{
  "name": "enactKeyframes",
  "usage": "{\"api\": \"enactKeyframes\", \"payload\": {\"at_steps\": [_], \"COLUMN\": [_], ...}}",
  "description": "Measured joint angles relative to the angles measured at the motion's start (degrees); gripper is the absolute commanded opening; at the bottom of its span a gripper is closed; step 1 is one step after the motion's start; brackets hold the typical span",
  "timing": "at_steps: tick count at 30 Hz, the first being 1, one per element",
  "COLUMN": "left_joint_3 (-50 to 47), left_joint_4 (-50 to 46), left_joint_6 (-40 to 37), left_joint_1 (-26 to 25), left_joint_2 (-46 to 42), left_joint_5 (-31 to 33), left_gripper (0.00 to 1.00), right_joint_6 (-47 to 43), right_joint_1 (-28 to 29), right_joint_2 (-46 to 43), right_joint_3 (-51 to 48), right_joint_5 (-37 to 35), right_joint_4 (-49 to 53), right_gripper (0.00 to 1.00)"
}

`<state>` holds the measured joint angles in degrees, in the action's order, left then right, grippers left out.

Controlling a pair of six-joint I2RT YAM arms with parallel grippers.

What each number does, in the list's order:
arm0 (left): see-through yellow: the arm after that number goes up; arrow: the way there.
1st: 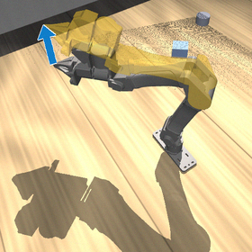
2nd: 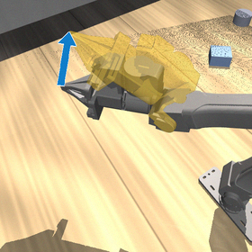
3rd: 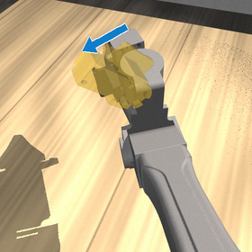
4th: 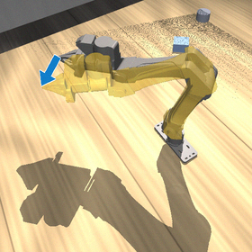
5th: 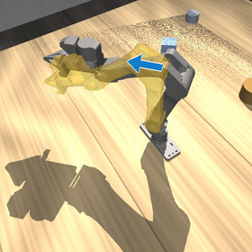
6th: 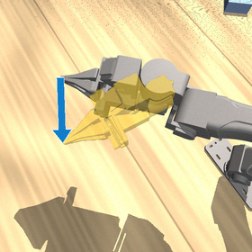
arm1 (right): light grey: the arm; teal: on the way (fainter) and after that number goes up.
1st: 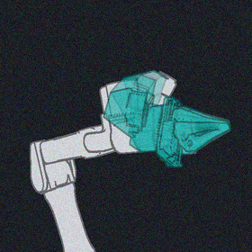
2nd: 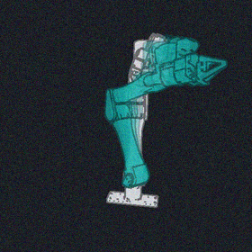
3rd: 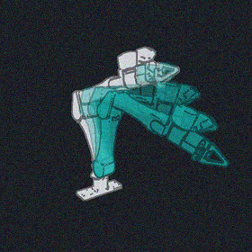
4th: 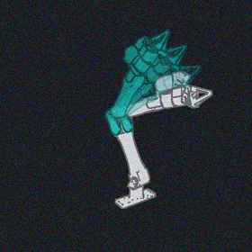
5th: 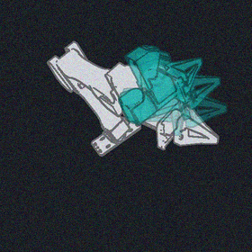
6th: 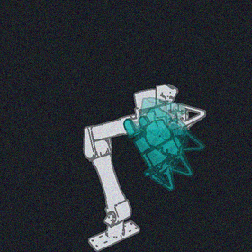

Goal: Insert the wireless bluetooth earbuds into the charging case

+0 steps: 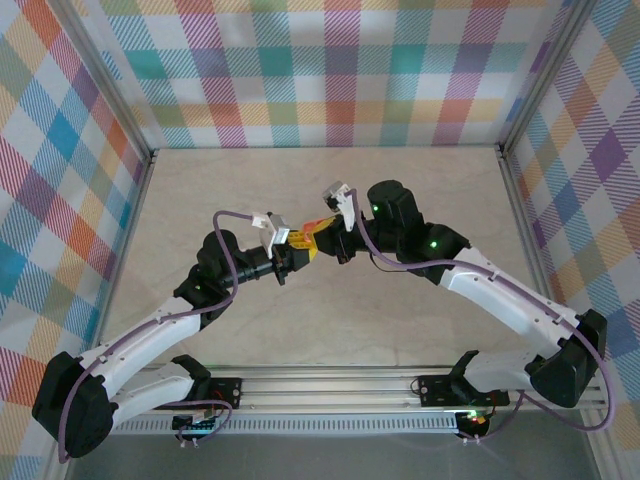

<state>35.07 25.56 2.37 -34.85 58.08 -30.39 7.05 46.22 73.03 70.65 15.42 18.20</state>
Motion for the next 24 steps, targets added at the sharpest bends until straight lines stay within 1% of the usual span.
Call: {"api": "enactKeyframes", "payload": {"at_steps": [7,16,24], "left_joint_3": [0.0,0.0,0.0], "left_joint_4": [-0.37,-1.46,-1.73], "left_joint_6": [0.0,0.04,0.7], "left_joint_1": [0.0,0.0,0.0], "left_joint_2": [0.0,0.0,0.0], "left_joint_5": [-0.63,-1.25,-1.7], "left_gripper": [0.0,0.0,0.0], "right_joint_6": [-4.13,-9.03,-11.08], "right_joint_1": [0.2,0.31,0.31], "right_joint_2": [0.63,2.8,4.94], "right_joint_3": [1.49,5.38,9.29], "right_joint_5": [-0.22,-0.15,0.46], "right_joint_4": [2.58,7.98,12.94], "right_gripper": [0.19,0.16,0.16]}}
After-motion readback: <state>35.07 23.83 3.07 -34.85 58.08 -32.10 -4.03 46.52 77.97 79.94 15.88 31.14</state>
